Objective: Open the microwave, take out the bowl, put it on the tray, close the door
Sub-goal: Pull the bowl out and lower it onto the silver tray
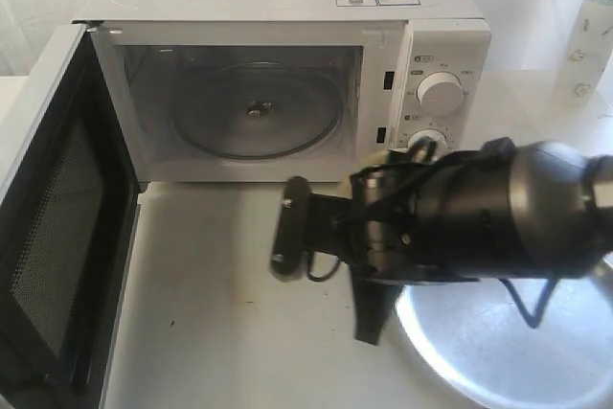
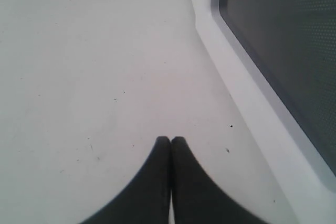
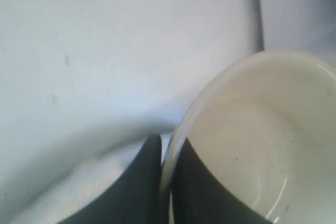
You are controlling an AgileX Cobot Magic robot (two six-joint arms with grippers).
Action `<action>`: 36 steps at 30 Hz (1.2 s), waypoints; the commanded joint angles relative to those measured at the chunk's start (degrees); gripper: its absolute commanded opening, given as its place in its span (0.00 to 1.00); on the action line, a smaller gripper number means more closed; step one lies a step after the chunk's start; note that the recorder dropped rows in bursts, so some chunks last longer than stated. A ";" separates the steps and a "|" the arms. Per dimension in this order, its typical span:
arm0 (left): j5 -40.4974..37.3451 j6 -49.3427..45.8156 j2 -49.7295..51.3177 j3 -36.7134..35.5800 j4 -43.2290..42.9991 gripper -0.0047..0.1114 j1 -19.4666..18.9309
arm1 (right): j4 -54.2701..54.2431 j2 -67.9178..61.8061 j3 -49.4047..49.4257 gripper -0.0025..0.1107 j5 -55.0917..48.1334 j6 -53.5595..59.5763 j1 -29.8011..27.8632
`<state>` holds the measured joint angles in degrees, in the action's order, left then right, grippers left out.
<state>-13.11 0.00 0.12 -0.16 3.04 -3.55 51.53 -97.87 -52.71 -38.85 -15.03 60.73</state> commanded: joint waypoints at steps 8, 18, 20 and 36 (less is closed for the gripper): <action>-0.18 0.00 -0.12 0.16 0.36 0.04 0.27 | 4.97 3.41 9.47 0.02 4.48 -16.66 -8.99; -0.18 0.00 -0.12 0.16 0.36 0.04 0.27 | 9.93 2.78 9.59 0.02 5.06 -23.93 -14.23; -0.18 0.00 -0.12 0.16 0.36 0.04 0.27 | 10.55 2.78 9.48 0.02 5.46 -24.38 -14.80; -0.18 0.00 -0.12 0.16 0.36 0.04 0.27 | 14.98 2.78 9.48 0.11 6.19 -31.84 -17.35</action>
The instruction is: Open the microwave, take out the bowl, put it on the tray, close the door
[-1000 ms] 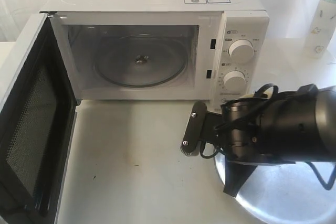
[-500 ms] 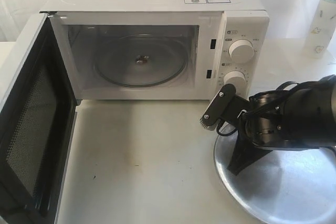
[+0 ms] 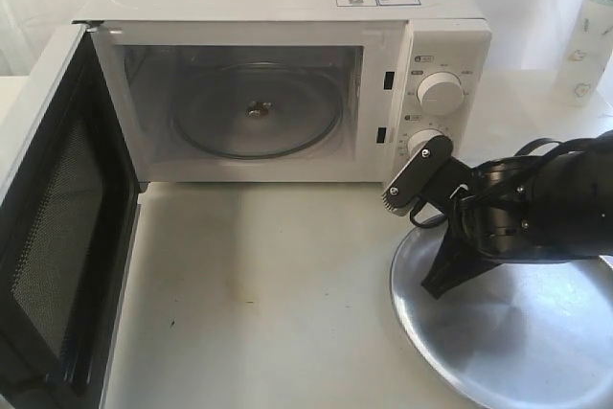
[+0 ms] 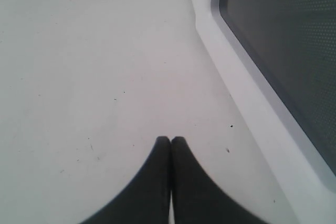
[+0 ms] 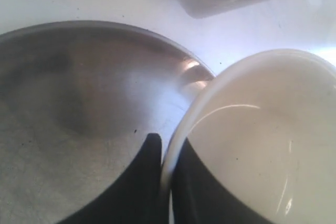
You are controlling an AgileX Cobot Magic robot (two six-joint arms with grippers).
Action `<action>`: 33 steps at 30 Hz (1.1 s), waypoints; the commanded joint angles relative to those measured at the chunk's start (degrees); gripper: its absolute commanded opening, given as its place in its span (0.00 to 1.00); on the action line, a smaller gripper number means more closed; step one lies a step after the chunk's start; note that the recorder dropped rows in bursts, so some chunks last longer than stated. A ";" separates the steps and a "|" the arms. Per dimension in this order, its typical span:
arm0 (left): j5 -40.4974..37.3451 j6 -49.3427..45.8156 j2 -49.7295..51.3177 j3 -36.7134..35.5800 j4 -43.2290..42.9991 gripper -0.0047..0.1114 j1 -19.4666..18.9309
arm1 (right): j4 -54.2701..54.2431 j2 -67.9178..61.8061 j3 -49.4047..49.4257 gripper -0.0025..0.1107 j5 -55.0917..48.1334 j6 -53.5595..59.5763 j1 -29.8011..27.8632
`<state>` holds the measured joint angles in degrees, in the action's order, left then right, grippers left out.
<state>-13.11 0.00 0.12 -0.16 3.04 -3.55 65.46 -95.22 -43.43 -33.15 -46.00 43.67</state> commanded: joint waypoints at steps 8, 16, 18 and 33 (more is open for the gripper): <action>-0.18 0.00 -0.12 0.16 0.36 0.04 0.27 | 2.16 0.13 0.21 0.36 -0.75 -1.63 -0.29; -0.18 0.00 -0.12 0.16 0.36 0.04 0.27 | 11.63 0.26 0.12 0.36 -0.34 -12.49 -0.29; -0.18 0.00 -0.12 0.16 0.36 0.04 0.27 | 14.28 0.62 -0.01 0.36 1.72 -14.02 -0.29; -0.18 0.00 -0.12 0.16 0.36 0.04 0.27 | -1.33 5.44 -10.71 0.22 76.67 -9.84 2.12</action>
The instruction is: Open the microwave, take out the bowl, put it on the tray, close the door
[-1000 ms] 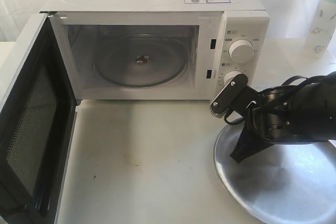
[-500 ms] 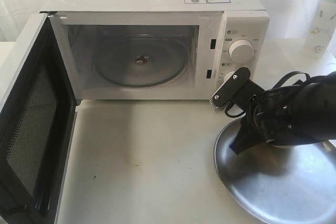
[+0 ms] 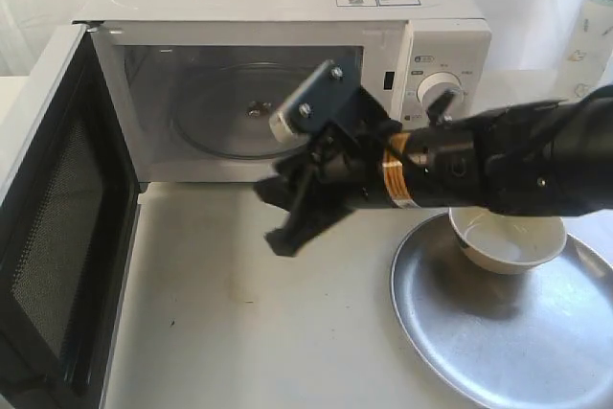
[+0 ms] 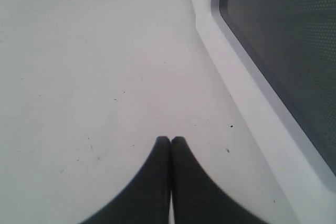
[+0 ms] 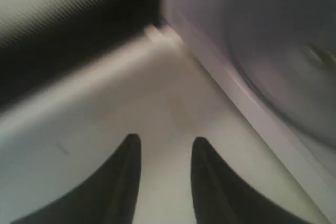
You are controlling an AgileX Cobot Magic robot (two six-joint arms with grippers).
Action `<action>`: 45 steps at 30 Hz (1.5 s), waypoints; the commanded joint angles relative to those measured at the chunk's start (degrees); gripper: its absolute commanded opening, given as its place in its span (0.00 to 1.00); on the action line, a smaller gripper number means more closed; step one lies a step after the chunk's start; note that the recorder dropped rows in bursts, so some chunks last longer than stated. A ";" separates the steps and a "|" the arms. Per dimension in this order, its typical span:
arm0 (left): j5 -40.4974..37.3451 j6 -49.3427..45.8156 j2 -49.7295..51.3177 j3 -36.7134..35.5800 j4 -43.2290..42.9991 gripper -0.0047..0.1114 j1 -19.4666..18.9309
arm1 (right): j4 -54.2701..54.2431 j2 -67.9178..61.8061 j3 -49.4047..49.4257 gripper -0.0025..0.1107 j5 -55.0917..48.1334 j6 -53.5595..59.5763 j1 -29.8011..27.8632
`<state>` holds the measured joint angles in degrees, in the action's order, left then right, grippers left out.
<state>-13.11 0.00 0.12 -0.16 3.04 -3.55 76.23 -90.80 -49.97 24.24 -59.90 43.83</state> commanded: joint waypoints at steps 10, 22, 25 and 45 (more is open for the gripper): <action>-0.18 0.00 -0.12 0.16 0.36 0.04 0.27 | -25.15 -1.90 -22.26 0.02 4.74 22.63 23.17; -0.18 0.00 -0.12 0.16 0.36 0.04 0.27 | -24.34 -21.21 -44.24 0.02 -40.73 38.03 38.33; -0.18 0.00 -0.12 0.16 0.36 0.04 0.27 | -23.96 -23.77 -44.22 0.02 -55.89 51.24 40.09; -0.18 0.00 -0.12 0.16 0.36 0.04 0.27 | -15.16 -24.66 -42.21 0.02 -94.20 39.88 22.72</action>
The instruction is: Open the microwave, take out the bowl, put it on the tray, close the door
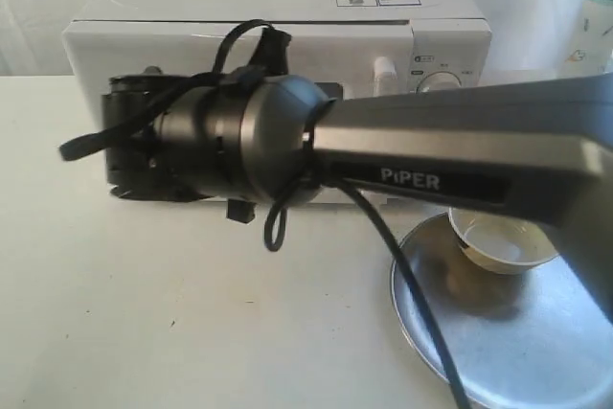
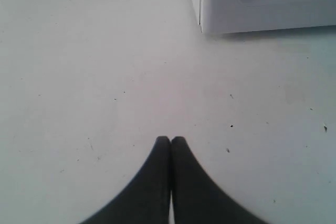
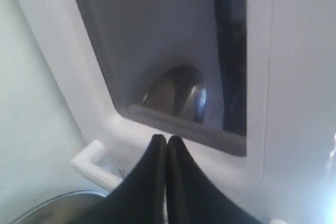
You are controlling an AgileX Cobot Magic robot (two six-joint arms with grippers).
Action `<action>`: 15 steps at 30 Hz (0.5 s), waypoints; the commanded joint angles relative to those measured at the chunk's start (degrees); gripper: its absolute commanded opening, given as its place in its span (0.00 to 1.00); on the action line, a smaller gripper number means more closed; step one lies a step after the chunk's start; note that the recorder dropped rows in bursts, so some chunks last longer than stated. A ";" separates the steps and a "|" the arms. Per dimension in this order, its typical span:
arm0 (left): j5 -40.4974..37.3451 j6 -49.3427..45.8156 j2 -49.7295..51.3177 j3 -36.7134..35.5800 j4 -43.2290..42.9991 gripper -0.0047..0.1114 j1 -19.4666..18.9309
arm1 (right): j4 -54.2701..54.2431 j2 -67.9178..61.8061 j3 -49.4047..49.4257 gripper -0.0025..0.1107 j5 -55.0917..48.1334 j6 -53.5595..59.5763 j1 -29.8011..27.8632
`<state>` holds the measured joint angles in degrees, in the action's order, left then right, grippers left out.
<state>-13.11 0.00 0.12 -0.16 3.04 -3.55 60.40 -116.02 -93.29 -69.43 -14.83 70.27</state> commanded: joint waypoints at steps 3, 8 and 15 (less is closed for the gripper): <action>-0.18 0.00 -0.12 0.16 0.36 0.04 0.27 | 1.89 0.56 2.16 0.02 -0.48 -8.89 -5.96; -0.18 0.00 -0.12 0.16 0.36 0.04 0.27 | 5.60 0.56 4.24 0.02 4.66 -14.28 -9.07; -0.18 0.00 -0.12 0.16 0.36 0.04 0.27 | 12.88 0.56 4.82 0.02 5.41 -23.15 -12.94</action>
<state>-13.11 0.00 0.12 -0.16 3.04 -3.55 65.62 -115.92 -88.58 -61.58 -33.22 60.90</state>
